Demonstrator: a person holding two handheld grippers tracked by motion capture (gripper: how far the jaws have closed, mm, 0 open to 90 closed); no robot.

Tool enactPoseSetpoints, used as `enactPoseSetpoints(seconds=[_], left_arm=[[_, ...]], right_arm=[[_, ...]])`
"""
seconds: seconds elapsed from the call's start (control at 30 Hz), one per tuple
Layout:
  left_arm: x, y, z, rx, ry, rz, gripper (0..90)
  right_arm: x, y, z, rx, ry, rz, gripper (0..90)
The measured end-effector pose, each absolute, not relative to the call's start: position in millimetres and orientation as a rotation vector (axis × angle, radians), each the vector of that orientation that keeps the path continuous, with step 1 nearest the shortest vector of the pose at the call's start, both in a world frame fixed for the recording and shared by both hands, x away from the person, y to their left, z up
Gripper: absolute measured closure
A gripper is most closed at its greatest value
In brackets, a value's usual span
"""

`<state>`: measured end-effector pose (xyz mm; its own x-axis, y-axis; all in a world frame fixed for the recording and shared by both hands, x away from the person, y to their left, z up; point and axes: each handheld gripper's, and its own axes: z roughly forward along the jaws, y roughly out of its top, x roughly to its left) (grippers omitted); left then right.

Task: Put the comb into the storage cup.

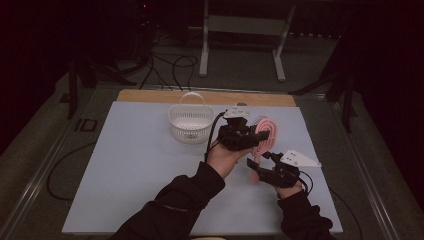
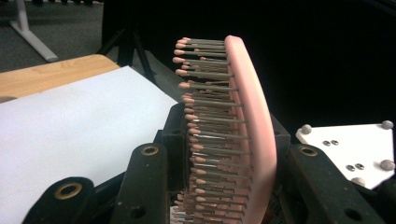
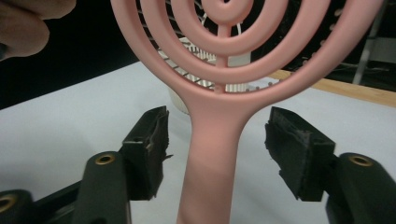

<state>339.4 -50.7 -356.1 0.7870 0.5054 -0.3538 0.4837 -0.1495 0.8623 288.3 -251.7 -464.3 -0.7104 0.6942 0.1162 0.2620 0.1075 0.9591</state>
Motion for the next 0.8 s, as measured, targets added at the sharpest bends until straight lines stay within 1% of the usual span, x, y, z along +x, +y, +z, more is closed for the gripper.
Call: enactPoseSetpoints(seconds=[0.17, 0.23, 0.3, 0.33, 0.8], left_arm=[[339, -50, -352, 1.783, 0.746, 0.035, 65.4], [339, -48, -350, 1.786, 0.741, 0.048, 65.4], [339, -47, -348, 1.787, 0.735, 0.05, 65.4], [339, -46, -346, 1.788, 0.73, 0.058, 65.5], [343, -28, -333, 1.784, 0.713, 0.14, 65.7]], right_arm=[[289, -252, -465, 0.962, 2.028, 1.642, 23.0], [289, -252, -465, 0.96, 2.049, 1.658, 13.9], [289, -252, -467, 0.947, 2.066, 1.668, 12.4], [289, -252, -467, 0.945, 2.07, 1.681, 9.6], [289, -252, -471, 0.885, 2.137, 1.699, 9.9]])
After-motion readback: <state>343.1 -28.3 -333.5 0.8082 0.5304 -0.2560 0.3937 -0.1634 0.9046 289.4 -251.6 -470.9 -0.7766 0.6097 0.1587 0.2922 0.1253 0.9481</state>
